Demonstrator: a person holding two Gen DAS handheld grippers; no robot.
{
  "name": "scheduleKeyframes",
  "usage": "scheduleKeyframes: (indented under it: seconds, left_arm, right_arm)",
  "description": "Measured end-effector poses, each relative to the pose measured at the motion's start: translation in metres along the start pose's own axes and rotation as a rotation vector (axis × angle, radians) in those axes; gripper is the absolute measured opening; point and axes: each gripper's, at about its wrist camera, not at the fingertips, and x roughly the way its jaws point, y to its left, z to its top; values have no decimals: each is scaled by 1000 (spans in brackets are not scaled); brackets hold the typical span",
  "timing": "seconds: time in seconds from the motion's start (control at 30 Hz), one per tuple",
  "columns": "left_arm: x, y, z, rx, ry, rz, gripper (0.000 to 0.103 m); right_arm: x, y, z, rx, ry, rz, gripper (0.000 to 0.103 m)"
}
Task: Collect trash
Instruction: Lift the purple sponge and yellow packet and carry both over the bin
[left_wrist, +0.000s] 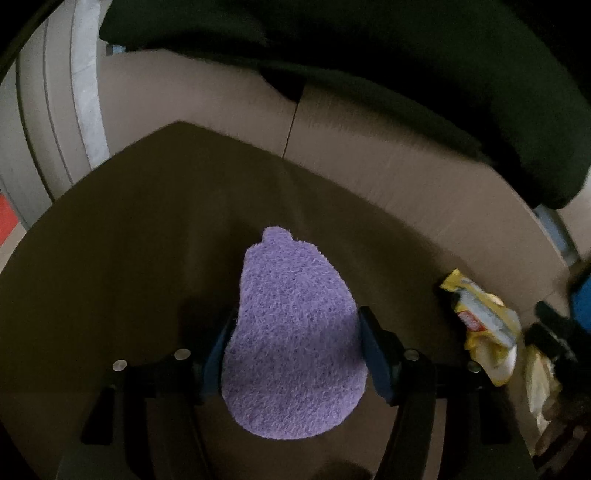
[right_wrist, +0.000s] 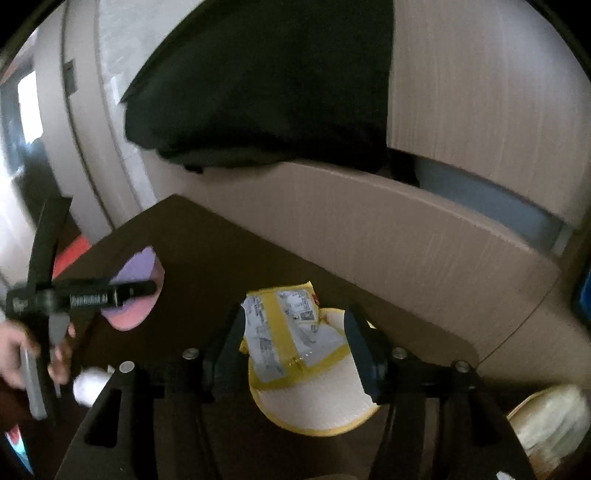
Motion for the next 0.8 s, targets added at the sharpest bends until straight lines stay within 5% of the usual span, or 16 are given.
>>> scheduleKeyframes:
  seconds: [0.2, 0.43, 0.53, 0.8]
  left_arm:
    - [-33, -8, -7, 37, -81, -35, 64]
    - [-55, -10, -16, 62, -148, -57, 64]
    - [-58, -8, -19, 41, -140, -78, 64]
    - [-97, -32, -20, 59, -204, -113, 64]
  right_arm:
    - [33, 20, -4, -153, 85, -19, 53]
    - [64, 21, 0, -148, 158, -91, 48]
    - [54, 24, -1, -150, 124, -146, 30]
    - [-33, 33, 9, -101, -8, -93, 28]
